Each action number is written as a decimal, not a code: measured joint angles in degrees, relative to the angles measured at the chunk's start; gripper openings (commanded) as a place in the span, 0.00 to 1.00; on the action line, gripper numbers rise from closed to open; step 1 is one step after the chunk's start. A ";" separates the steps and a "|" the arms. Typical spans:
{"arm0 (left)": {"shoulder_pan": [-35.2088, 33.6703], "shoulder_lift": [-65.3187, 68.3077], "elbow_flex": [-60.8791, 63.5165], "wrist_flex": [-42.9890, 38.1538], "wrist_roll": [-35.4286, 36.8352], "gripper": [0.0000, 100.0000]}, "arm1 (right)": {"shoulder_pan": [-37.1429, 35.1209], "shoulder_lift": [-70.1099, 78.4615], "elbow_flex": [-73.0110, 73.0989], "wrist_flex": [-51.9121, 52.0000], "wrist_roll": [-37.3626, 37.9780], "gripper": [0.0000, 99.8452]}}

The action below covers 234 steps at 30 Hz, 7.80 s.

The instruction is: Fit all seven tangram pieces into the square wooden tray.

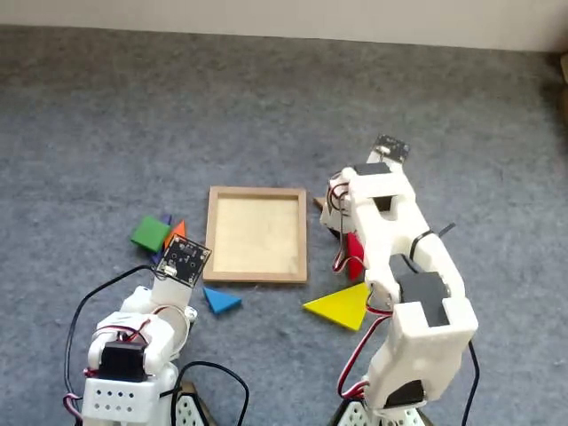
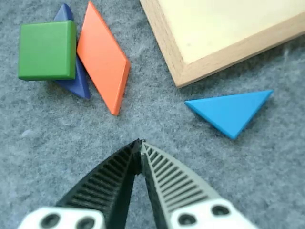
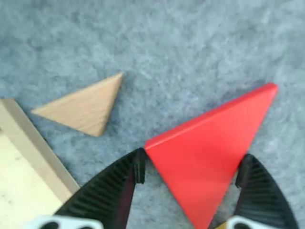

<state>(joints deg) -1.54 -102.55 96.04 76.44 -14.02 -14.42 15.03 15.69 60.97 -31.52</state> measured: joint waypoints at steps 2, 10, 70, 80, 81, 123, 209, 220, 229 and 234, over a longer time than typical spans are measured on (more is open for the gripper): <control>0.00 0.00 0.00 0.00 0.00 0.01 | 0.70 0.00 0.00 -1.49 -0.88 0.30; 0.00 0.00 0.00 0.00 0.00 0.01 | 1.23 0.00 0.00 -5.27 -2.64 0.30; 0.00 0.00 0.00 0.00 0.00 0.01 | 4.84 6.68 -6.33 -5.54 -14.68 0.33; 0.00 0.00 0.00 0.00 0.00 0.01 | 5.01 6.68 -6.33 -5.54 -14.68 0.33; 0.00 0.00 0.00 0.00 0.00 0.01 | 5.01 6.68 -6.33 -5.54 -14.68 0.33; 0.00 0.00 0.00 0.00 0.00 0.01 | 3.25 6.68 -7.12 -3.25 -10.81 0.32; 0.00 0.00 0.00 0.00 0.00 0.01 | -6.86 8.18 -11.16 9.14 10.20 0.41; 0.00 0.00 0.00 0.00 0.00 0.01 | -6.95 8.18 -10.64 9.58 10.29 0.41; 0.00 0.00 0.00 0.00 0.00 0.01 | -6.95 8.18 -10.64 9.58 10.29 0.29; 0.00 0.00 0.00 0.00 0.00 0.01 | -6.95 8.09 -10.64 9.58 10.29 0.27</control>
<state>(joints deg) -1.54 -102.55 96.04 76.44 -14.02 -21.36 23.12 5.05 70.55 -21.23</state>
